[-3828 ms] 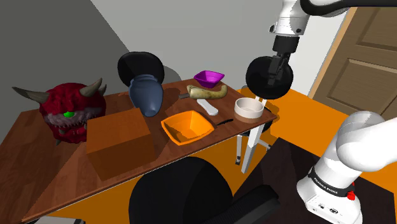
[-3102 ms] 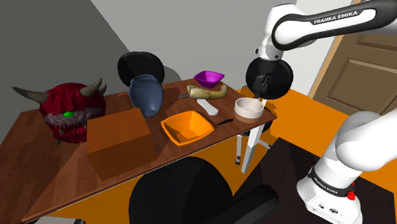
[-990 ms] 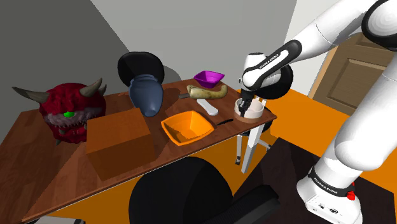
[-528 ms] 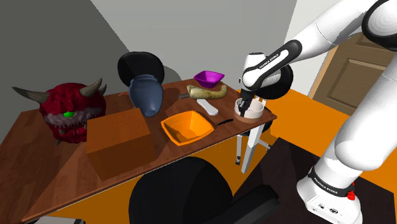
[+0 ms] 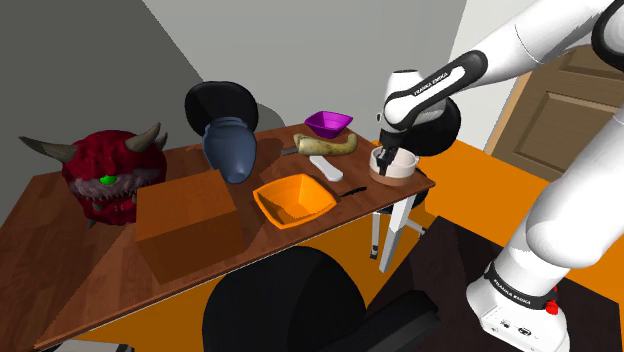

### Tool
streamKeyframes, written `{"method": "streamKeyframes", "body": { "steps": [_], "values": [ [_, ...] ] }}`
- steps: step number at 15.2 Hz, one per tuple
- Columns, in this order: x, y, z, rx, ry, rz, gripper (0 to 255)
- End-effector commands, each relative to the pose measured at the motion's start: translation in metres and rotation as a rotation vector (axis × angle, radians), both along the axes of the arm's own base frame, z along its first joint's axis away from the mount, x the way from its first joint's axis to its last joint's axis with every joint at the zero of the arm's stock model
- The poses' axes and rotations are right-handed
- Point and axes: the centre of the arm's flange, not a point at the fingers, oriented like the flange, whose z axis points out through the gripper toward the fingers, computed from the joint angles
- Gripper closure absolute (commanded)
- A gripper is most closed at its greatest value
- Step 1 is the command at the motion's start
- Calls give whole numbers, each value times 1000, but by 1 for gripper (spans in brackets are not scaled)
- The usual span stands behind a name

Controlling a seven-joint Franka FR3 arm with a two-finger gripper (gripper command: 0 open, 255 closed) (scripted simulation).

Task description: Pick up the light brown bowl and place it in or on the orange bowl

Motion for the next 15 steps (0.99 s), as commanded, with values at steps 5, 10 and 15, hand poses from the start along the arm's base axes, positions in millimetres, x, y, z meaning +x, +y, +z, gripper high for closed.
{"method": "streamKeyframes", "body": {
  "steps": [5, 10, 15],
  "values": [
    [-1, 0, 32, 0, 0, 0, 255],
    [-1, 0, 58, 0, 0, 0, 255],
    [-1, 0, 84, 0, 0, 0, 255]
  ]
}}
